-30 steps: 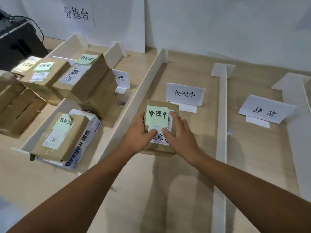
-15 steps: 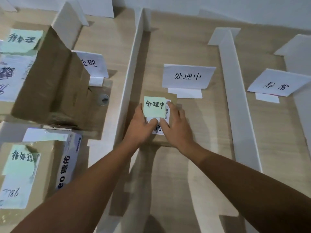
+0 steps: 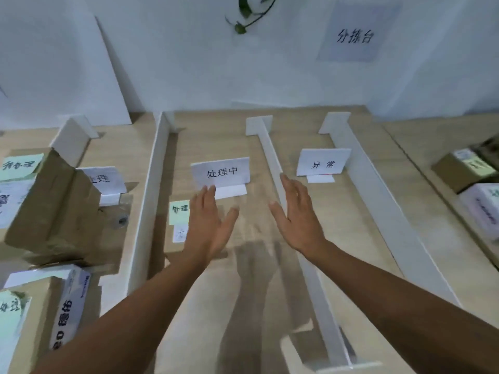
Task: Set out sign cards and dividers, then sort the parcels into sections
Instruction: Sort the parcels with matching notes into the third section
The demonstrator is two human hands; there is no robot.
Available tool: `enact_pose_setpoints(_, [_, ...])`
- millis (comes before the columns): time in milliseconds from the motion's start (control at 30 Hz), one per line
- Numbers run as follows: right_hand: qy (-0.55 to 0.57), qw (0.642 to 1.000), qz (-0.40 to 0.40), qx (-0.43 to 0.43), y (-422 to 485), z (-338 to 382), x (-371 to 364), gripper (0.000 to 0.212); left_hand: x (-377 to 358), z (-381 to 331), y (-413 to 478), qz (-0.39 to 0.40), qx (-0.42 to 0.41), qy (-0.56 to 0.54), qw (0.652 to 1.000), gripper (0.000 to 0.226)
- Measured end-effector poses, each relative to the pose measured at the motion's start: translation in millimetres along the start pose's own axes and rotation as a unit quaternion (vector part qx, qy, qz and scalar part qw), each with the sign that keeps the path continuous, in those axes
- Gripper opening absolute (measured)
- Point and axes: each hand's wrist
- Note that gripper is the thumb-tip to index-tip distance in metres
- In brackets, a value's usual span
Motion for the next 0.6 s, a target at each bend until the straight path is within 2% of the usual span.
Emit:
enact_pose_setpoints(167, [-0.039, 0.996, -0.079, -0.003, -85.9, -84.9, 151.8, 0.068, -83.8, -128.5, -60.3, 0.029, -0.113, -0.018, 0.993, 0.077])
enact_pose_setpoints(333, [-0.055, 0.988, -0.133, -0.052, -202.8, -180.7, 290.5, 0.072, -195.0, -254.0, -154.5, 0.087, -0.207, -0.042, 0.973, 0.081])
enact_pose_setpoints(600, [-0.070, 0.970, -0.195, -0.129, -346.6, -310.5, 433.7, 0.066, -350.8, -390.0, -270.2, 0.172, -0.304, -0.059, 0.935, 0.089])
Point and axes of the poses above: each hand's wrist, its own y-axis towards the middle knuckle, its own x-axis out of the back of the hand, z = x × y
